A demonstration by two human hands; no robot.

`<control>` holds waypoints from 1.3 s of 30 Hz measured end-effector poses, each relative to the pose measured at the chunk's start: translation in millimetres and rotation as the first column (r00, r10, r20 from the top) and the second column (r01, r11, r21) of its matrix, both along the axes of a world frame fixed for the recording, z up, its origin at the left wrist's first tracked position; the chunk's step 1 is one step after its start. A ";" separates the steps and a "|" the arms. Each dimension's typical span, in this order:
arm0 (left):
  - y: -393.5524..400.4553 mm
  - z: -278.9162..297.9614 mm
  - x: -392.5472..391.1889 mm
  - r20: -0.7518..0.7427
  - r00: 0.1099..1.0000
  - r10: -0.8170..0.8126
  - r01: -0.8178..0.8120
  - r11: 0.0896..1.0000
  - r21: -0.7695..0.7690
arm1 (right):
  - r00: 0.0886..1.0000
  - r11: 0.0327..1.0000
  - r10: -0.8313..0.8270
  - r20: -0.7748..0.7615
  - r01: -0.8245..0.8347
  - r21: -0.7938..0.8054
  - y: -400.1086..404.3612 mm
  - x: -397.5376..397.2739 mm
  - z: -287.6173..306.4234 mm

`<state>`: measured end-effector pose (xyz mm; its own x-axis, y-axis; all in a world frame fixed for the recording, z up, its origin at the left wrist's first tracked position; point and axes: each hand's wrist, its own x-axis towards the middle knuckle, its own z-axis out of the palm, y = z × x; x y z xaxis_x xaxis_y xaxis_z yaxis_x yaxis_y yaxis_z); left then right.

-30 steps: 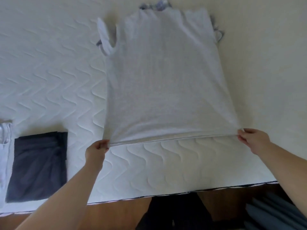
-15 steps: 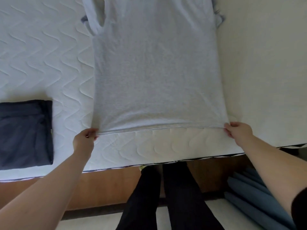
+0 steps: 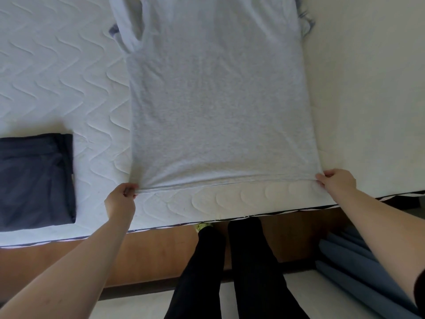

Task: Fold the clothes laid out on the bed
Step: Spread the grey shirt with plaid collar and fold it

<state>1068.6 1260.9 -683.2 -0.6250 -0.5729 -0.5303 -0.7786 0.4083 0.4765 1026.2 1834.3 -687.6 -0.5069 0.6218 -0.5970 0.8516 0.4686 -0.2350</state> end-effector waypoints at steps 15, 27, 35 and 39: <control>46.0 -0.4 -1.7 -0.010 0.930 -0.367 0.331 0.852 -0.405 | 0.987 0.944 -0.056 -0.151 0.101 0.313 -64.2 -1.0 6.4; 140.6 -40.1 -7.7 0.111 0.150 -0.982 0.907 0.092 -0.411 | 0.320 0.345 0.939 -0.128 -0.884 0.315 -218.2 5.2 -29.6; 105.5 -27.6 7.7 0.163 0.082 -0.983 0.945 0.025 -0.326 | 0.132 0.141 0.990 -0.050 -0.946 0.291 -170.0 32.7 -20.6; 111.1 -8.8 -7.8 0.106 0.150 -0.983 0.947 0.112 -0.302 | 0.170 0.182 0.983 -0.070 -0.953 0.241 -169.6 18.1 0.6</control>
<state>1060.9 1372.0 -692.0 -0.7874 0.4727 -0.3956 0.4053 0.8806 0.2455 1044.3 1664.7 -687.0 -0.8278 -0.4006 -0.3927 -0.3606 0.9162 -0.1745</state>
